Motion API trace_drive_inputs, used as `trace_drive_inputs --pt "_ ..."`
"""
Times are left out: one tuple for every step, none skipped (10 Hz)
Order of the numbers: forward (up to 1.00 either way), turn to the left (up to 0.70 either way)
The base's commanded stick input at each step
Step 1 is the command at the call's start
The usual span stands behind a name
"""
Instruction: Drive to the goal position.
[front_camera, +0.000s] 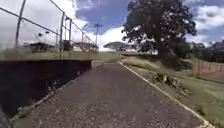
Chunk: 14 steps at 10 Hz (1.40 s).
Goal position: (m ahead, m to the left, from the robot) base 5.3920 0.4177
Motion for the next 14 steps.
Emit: trace_drive_inputs --pt "0.7 0.09" --pt "0.7 0.0" --pt "0.7 0.0" --pt "0.7 0.0" --pt "0.7 0.0" --pt "0.7 0.0" --pt "0.7 0.0" --pt "0.7 0.0" --pt "0.7 0.0" --pt "0.7 0.0" --pt "0.7 0.0" --pt "0.7 0.0" --pt "0.7 0.0" --pt "0.7 0.0"
